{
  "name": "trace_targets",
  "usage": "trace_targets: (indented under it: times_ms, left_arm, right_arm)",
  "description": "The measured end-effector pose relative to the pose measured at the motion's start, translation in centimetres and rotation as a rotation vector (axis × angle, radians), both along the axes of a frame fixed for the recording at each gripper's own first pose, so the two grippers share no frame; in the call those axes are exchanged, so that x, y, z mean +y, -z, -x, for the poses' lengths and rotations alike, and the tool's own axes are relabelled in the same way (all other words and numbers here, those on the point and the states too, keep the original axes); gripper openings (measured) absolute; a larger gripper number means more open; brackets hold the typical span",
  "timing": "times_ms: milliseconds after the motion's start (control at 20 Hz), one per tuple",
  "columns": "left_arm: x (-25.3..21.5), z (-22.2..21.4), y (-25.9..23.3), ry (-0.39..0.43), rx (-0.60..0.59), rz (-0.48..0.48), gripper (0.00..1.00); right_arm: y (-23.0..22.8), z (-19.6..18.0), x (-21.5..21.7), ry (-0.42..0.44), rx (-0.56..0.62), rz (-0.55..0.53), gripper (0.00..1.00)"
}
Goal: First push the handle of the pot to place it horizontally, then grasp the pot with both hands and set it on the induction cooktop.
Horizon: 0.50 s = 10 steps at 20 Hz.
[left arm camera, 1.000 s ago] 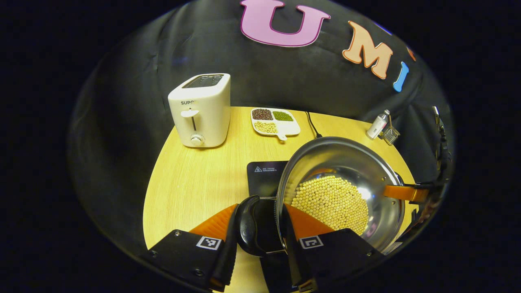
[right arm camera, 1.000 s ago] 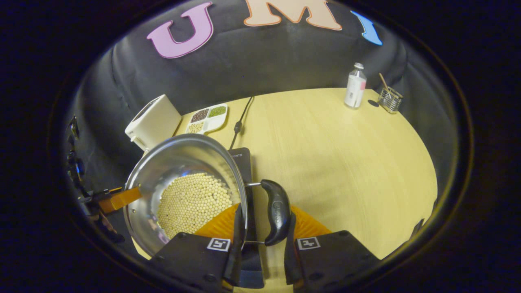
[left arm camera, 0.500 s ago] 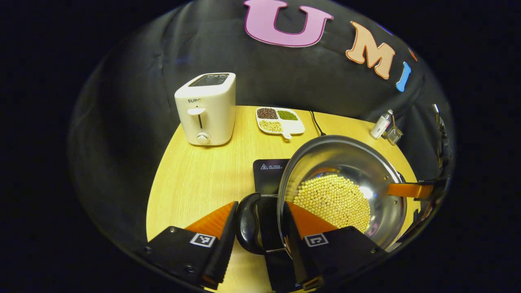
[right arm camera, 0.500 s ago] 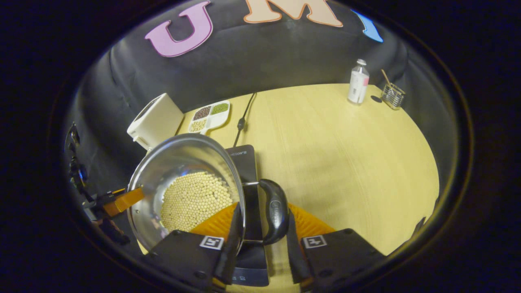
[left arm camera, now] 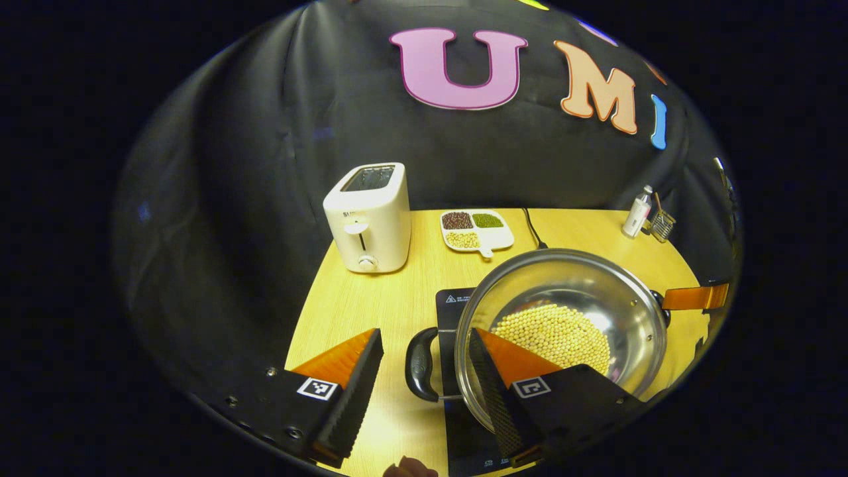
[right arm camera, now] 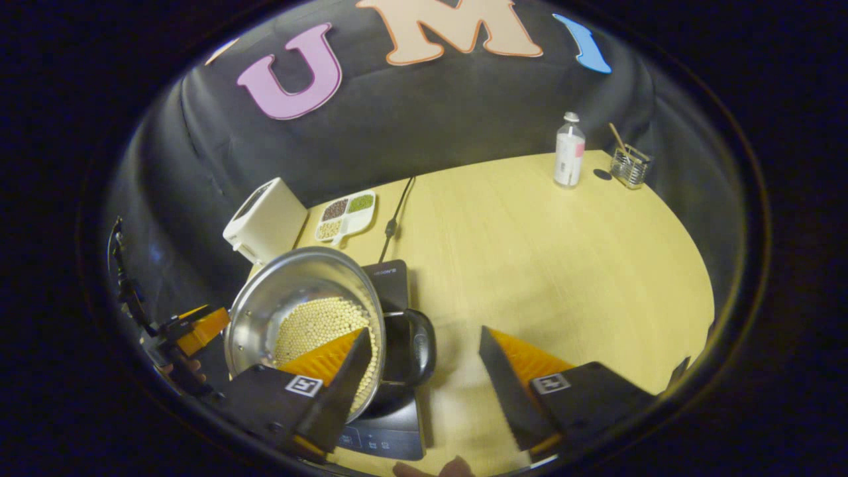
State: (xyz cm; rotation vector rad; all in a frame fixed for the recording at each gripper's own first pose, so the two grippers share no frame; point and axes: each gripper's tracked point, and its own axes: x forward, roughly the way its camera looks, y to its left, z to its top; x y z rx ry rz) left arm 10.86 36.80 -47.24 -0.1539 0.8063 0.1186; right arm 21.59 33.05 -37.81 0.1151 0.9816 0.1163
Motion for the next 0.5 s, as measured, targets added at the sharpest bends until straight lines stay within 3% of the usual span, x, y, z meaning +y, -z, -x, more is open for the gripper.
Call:
trace_targets:
  times_ms: [250, 300, 500]
  left_arm:
    - [-2.8, 0.7, -4.2, 0.016, -0.054, -0.03, 0.81]
    - [-3.9, 1.0, -4.9, 0.009, -0.062, -0.023, 0.8]
    - [-10.3, 3.6, -8.1, -0.048, -0.066, 0.045, 0.81]
  right_arm:
    - [-2.1, 0.0, -3.1, 0.03, -0.039, -0.072, 0.89]
    - [-2.2, 0.6, -3.8, 0.027, -0.04, -0.074, 0.98]
    - [-3.3, 2.0, -7.9, -0.036, -0.053, -0.086, 0.98]
